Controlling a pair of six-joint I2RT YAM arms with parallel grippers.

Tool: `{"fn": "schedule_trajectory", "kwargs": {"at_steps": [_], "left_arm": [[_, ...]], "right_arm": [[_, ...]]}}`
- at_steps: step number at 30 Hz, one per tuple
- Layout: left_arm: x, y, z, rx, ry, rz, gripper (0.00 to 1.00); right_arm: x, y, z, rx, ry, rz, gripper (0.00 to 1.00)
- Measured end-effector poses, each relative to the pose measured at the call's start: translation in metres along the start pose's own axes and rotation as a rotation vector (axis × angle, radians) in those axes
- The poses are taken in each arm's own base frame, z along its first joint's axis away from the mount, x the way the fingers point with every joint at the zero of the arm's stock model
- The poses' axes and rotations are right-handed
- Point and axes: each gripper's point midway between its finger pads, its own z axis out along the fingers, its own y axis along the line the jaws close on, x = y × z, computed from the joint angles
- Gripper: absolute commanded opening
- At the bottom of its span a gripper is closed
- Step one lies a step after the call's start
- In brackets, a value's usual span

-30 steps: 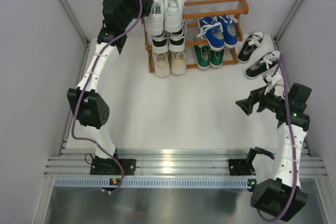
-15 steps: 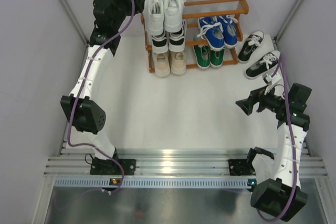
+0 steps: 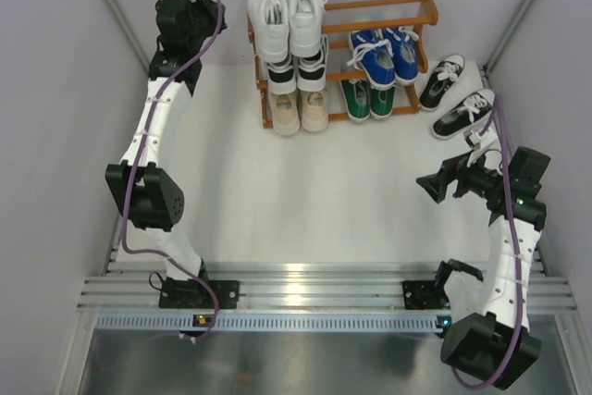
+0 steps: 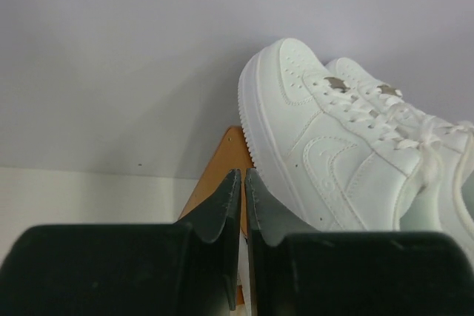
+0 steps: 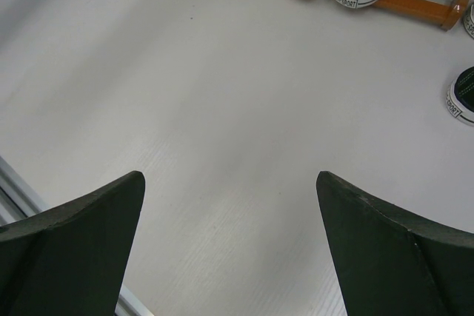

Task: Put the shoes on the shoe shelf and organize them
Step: Adjust the shoe at the shoe shelf.

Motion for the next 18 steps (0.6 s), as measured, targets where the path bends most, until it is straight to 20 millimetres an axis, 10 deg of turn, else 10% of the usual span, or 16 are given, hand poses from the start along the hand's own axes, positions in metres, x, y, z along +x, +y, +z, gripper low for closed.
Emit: {"fn": "schedule_trajectory", "kwargs": {"at_steps": [7, 18], "left_arm": [[0.054, 0.016, 0.028, -0.020, 0.114, -0.008, 0.11], [0.074, 0.003, 0.045, 0.030, 0.151, -0.015, 0.13]], "right_arm": [[0.000, 0.000, 0.000, -0.002, -0.001, 0.000, 0.99], [0.000, 0.001, 0.000, -0.004, -0.002, 0.000, 1.00]]}}
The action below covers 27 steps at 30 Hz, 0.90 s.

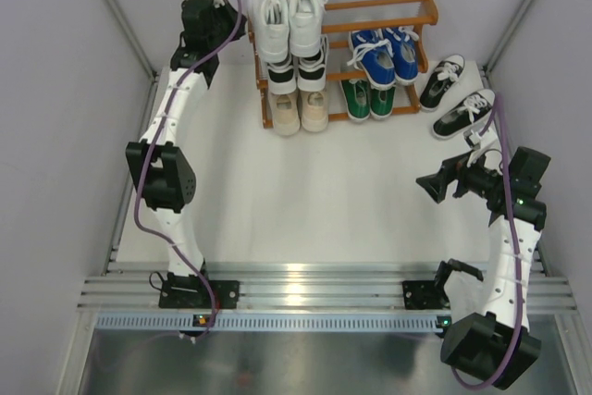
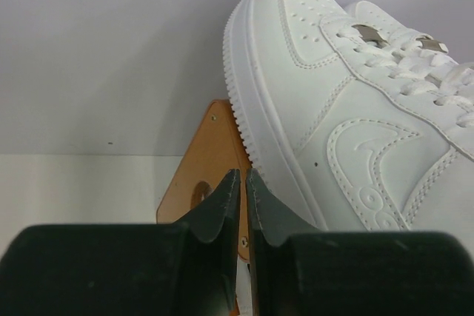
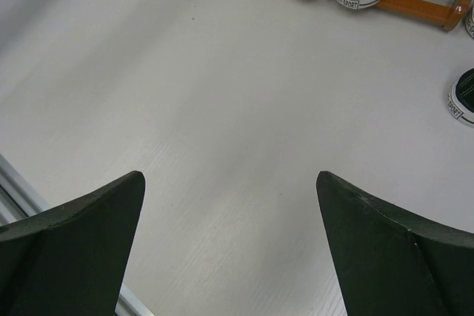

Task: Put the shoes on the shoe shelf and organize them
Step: Adjust the shoe at the shoe shelf.

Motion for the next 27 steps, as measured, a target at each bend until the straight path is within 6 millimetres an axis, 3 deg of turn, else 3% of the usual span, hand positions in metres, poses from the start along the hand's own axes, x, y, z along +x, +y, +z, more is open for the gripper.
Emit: {"fn": "schedule_trajectory", "kwargs": {"at_steps": [3, 6, 17, 27], "left_arm": [[0.006, -0.010, 0.002, 0.023, 0.012, 0.001, 0.16], [0.009, -0.016, 0.004, 0.029, 0.016, 0.006, 0.24], [0.011, -0.009, 0.006, 0.002, 0.018, 0.005, 0.41], [0.013, -0.005, 0.010, -0.012, 0.018, 0.005, 0.49]], "right_arm": [[0.000, 0.000, 0.000, 0.000, 0.000, 0.000, 0.99], [0.000, 0.000, 0.000, 0.000, 0.000, 0.000, 0.99], [0.000, 0.000, 0.000, -0.002, -0.002, -0.006, 0.99], [0.000, 0.000, 0.000, -0.003, -0.002, -0.006, 0.99]]}}
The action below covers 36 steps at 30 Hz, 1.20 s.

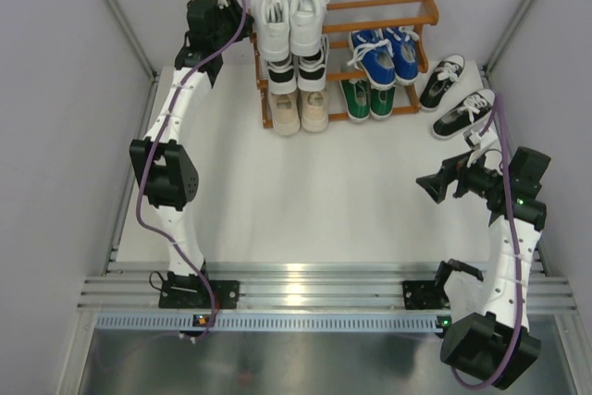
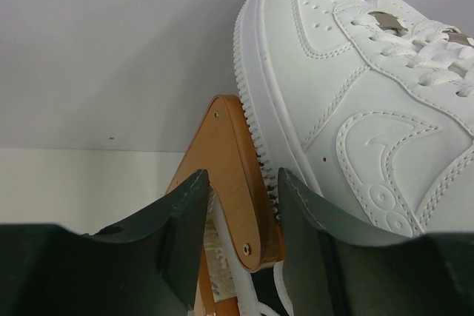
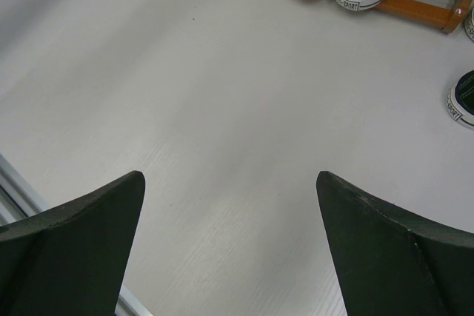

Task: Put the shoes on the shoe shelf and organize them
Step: Adjust the shoe at the shoe shelf, then pick up the shoe.

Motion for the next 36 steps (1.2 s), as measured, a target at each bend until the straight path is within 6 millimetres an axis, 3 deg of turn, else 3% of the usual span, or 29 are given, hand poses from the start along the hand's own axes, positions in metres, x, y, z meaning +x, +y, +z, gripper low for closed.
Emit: {"fn": "schedule_trajectory", "kwargs": {"at_steps": [14, 25, 31, 34, 36], "left_arm": [[-0.001, 0.007, -0.001, -0.043, -0.002, -0.008, 0.57], [-0.012, 0.023, -0.003, -0.111, -0.039, -0.055, 0.58], [-0.034, 0.034, -0.017, -0.131, -0.079, -0.072, 0.57], [-0.042, 0.036, -0.032, -0.122, -0.090, -0.082, 0.58], [-0.037, 0.036, -0.048, -0.104, -0.069, -0.089, 0.60]], "right_arm": [[0.000, 0.000, 0.000, -0.001, -0.001, 0.000, 0.99], [0.000, -0.001, 0.000, 0.002, -0.001, 0.002, 0.99], [0.000, -0.001, 0.000, 0.002, -0.001, 0.002, 0.99], [0.000, -0.001, 0.000, 0.003, -0.001, 0.002, 0.99], [0.001, -0.002, 0.000, 0.004, 0.003, -0.001, 0.99]]}}
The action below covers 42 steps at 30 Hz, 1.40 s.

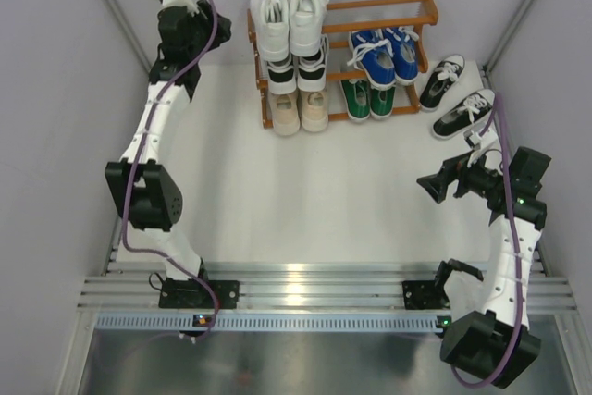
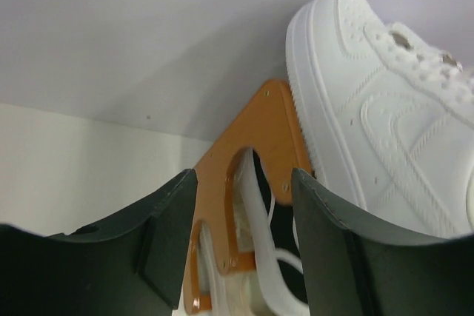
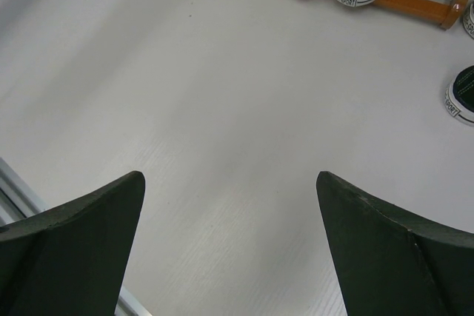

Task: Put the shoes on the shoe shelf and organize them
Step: Pick up the shoe.

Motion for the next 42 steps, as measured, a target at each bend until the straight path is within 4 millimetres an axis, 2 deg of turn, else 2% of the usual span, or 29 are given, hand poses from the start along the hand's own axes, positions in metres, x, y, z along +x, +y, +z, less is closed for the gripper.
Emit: {"fn": "schedule_trajectory", "kwargs": {"at_steps": [1, 2, 4, 7, 9, 13, 14, 17, 21, 22, 27, 30, 36, 42], "left_arm": [[0.002, 0.001, -0.011, 0.011, 0.006, -0.001, 0.62], [0.008, 0.004, -0.026, 0.017, 0.023, -0.003, 0.70], [0.017, 0.008, -0.057, 0.032, 0.047, -0.003, 0.74], [0.035, 0.017, -0.117, 0.048, 0.062, 0.011, 0.87], [0.050, 0.021, -0.158, 0.060, 0.063, 0.019, 0.91], [0.087, 0.023, -0.226, 0.113, 0.064, 0.025, 0.92], [0.096, 0.024, -0.237, 0.120, 0.073, 0.028, 0.92], [0.123, 0.033, -0.266, 0.129, 0.102, 0.056, 0.92], [0.152, 0.047, -0.289, 0.113, 0.140, 0.091, 0.92], [0.157, 0.049, -0.292, 0.111, 0.150, 0.096, 0.92], [0.163, 0.045, -0.297, 0.138, 0.171, 0.118, 0.92], [0.167, 0.044, -0.296, 0.144, 0.188, 0.124, 0.92], [0.172, 0.047, -0.295, 0.137, 0.209, 0.132, 0.92], [0.176, 0.050, -0.293, 0.128, 0.224, 0.132, 0.92]], "right_arm": [[0.001, -0.001, 0.000, 0.002, 0.004, 0.001, 0.99], [0.003, -0.002, 0.000, 0.002, 0.010, 0.003, 0.99], [0.007, -0.005, 0.002, 0.003, 0.035, 0.026, 0.99], [0.002, -0.020, 0.001, 0.037, 0.089, 0.070, 0.97], [-0.010, -0.038, 0.000, 0.081, 0.118, 0.086, 0.93], [-0.042, -0.081, 0.000, 0.193, 0.135, 0.108, 0.90], [-0.048, -0.093, 0.001, 0.231, 0.138, 0.126, 0.90], [-0.055, -0.129, 0.003, 0.348, 0.154, 0.210, 0.80], [-0.057, -0.179, 0.015, 0.474, 0.167, 0.356, 0.64], [-0.053, -0.189, 0.020, 0.498, 0.172, 0.390, 0.64], [-0.009, -0.227, 0.041, 0.634, 0.239, 0.558, 0.58], [0.009, -0.240, 0.055, 0.684, 0.269, 0.594, 0.58], [0.023, -0.255, 0.080, 0.720, 0.261, 0.620, 0.61], [0.058, -0.276, 0.103, 0.748, 0.326, 0.676, 0.62]]}}
